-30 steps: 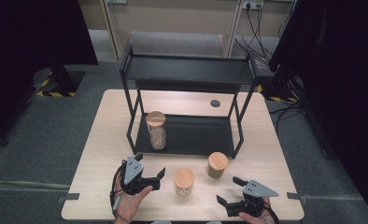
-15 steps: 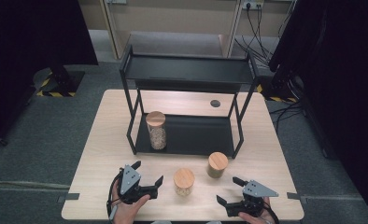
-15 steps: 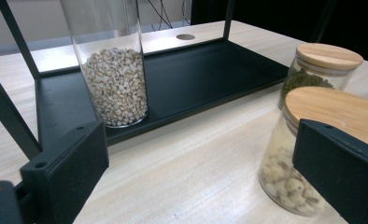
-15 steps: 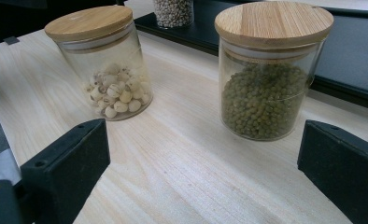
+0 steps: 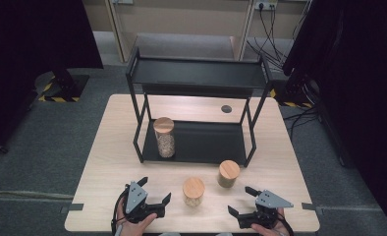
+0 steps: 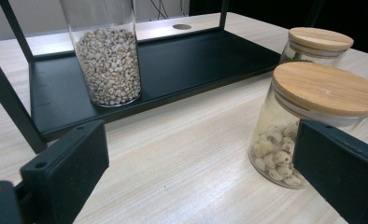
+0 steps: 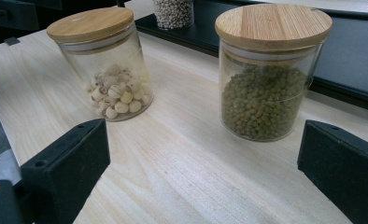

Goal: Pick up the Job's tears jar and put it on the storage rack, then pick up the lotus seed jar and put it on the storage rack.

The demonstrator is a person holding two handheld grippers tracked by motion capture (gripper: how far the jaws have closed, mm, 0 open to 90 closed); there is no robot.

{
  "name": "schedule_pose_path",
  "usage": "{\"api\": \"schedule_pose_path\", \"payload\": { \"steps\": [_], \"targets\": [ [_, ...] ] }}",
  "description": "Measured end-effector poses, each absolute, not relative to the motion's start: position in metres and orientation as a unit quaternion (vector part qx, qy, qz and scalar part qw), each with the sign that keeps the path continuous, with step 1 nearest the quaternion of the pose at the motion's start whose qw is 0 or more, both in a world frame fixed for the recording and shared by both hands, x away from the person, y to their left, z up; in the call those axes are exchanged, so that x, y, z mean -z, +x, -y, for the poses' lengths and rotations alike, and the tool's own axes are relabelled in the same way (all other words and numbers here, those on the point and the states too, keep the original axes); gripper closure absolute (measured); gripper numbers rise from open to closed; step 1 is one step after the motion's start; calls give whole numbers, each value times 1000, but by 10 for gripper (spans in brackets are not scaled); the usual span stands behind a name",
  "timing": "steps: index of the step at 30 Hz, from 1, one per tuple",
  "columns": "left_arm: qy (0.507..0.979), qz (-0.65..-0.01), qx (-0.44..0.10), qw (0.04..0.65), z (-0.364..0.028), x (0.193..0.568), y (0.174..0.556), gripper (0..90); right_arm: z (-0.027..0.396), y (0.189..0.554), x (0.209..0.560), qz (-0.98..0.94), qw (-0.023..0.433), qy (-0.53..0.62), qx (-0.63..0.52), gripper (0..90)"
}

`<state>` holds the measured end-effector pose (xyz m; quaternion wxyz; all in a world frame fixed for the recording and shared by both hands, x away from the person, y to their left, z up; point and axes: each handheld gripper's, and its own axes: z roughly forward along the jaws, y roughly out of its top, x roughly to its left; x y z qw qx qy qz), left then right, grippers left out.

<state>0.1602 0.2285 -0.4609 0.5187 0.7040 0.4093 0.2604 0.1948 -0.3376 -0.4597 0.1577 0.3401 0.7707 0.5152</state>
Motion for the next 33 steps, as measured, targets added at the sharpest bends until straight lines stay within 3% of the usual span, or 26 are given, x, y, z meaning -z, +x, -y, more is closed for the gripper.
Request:
{"api": "schedule_pose_path", "payload": {
  "steps": [33],
  "targets": [
    [707,-416,-256,511,-229,468,162,33,333,192,457,-775,154,326,-520,28]
  ]
}}
